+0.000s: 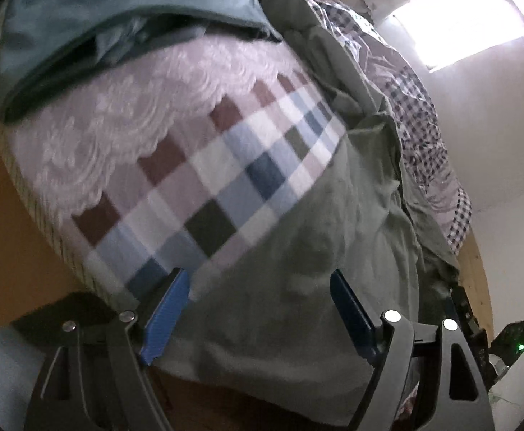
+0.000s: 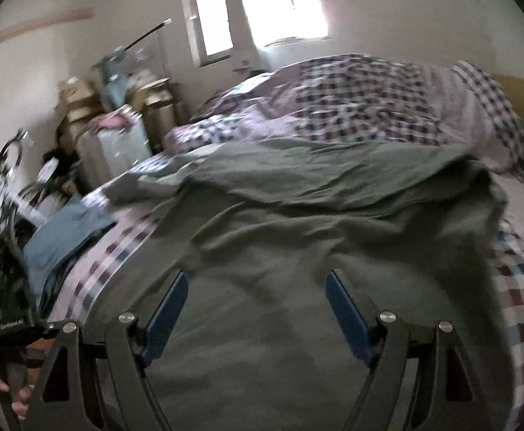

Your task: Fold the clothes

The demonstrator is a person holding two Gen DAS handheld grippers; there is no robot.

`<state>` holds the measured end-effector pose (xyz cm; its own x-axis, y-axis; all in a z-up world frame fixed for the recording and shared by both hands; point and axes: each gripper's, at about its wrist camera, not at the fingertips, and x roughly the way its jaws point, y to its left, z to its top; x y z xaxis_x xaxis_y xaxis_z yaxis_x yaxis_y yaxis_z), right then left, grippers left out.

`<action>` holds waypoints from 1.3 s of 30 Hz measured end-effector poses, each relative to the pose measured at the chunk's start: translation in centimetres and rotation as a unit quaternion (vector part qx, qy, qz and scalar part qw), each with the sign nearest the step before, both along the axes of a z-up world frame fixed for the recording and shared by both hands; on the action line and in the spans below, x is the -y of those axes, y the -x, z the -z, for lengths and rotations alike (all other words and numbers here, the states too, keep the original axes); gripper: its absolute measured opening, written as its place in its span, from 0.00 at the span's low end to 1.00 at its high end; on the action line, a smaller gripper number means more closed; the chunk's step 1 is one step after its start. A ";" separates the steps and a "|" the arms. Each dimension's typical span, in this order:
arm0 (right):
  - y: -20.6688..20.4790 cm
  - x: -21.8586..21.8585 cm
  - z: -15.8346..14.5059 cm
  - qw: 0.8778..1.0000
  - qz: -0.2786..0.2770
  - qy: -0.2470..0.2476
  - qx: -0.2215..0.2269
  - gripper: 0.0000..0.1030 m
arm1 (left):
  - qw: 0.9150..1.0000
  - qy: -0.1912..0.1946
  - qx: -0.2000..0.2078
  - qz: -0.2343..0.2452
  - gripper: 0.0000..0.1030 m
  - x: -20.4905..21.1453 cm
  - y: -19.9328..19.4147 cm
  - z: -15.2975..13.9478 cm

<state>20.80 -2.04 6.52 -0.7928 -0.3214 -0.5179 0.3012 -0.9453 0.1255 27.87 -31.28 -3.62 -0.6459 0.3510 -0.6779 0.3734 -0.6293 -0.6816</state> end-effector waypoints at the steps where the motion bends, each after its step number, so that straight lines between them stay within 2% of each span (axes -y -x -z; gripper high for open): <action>1: -0.2 0.9 0.3 1.000 -0.010 -0.008 -0.001 0.80 | 1.000 -0.007 0.001 0.004 0.81 -0.1 0.0 0.1; 5: -1.4 4.5 2.0 0.997 -0.067 -0.050 0.004 0.80 | 0.999 -0.054 -0.003 0.002 0.81 0.2 -0.6 0.7; 9: -3.6 8.6 4.3 0.984 -0.146 -0.103 0.004 0.80 | 0.993 -0.114 -0.004 -0.013 0.81 0.5 -2.2 1.6; 12: -5.7 11.7 5.9 0.967 -0.209 -0.148 -0.011 0.80 | 0.993 -0.117 -0.002 -0.019 0.81 0.1 -3.0 1.6; 14: -7.2 13.5 6.9 0.951 -0.245 -0.184 -0.032 0.80 | 0.994 -0.104 0.003 -0.020 0.81 0.1 -3.2 1.6; 16: -8.2 14.7 7.5 0.941 -0.267 -0.202 -0.041 0.80 | 0.996 -0.084 0.014 -0.030 0.81 0.5 -3.4 1.5; 22: -8.7 15.6 8.1 0.935 -0.286 -0.206 -0.045 0.80 | 0.995 -0.080 0.037 -0.037 0.78 1.5 -4.0 2.4; 24: -8.4 15.5 8.1 0.936 -0.285 -0.203 -0.045 0.80 | 0.995 -0.085 0.044 -0.037 0.67 1.8 -4.1 2.7; 26: -8.3 15.5 8.0 0.937 -0.284 -0.198 -0.043 0.80 | 0.994 -0.088 0.047 -0.035 0.40 1.9 -4.2 2.9; 29: -9.0 15.8 8.0 0.934 -0.287 -0.205 -0.055 0.80 | 0.995 -0.085 0.042 -0.036 0.23 2.1 -4.8 2.5; 30: -9.5 16.0 8.0 0.931 -0.290 -0.210 -0.063 0.80 | 0.995 -0.086 0.040 -0.037 0.20 2.2 -4.9 2.3; 33: -11.2 17.0 8.3 0.916 -0.303 -0.240 -0.106 0.80 | 0.994 -0.100 0.024 -0.038 0.04 2.3 -4.9 1.9; 36: -12.9 18.1 8.9 0.899 -0.312 -0.268 -0.148 0.80 | 0.993 -0.109 -0.002 -0.035 0.02 2.3 -5.5 0.8; 39: -14.1 19.0 9.4 0.885 -0.321 -0.287 -0.177 0.80 | 0.992 -0.119 -0.006 -0.029 0.02 2.0 -6.1 0.4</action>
